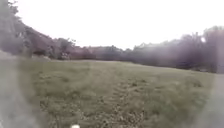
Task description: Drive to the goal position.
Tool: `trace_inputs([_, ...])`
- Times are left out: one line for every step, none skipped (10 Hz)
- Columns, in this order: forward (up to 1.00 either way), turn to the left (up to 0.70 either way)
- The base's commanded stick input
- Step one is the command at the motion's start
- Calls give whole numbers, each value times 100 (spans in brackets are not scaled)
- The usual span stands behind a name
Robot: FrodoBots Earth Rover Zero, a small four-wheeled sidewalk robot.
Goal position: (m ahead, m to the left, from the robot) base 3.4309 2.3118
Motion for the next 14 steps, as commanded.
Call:
trace_inputs([70,1])
trace_inputs([70,1])
trace_inputs([70,1])
trace_inputs([70,1])
trace_inputs([70,1])
trace_inputs([70,1])
trace_inputs([70,1])
trace_inputs([70,1])
trace_inputs([70,1])
trace_inputs([70,1])
trace_inputs([70,1])
trace_inputs([70,1])
trace_inputs([70,1])
trace_inputs([70,1])
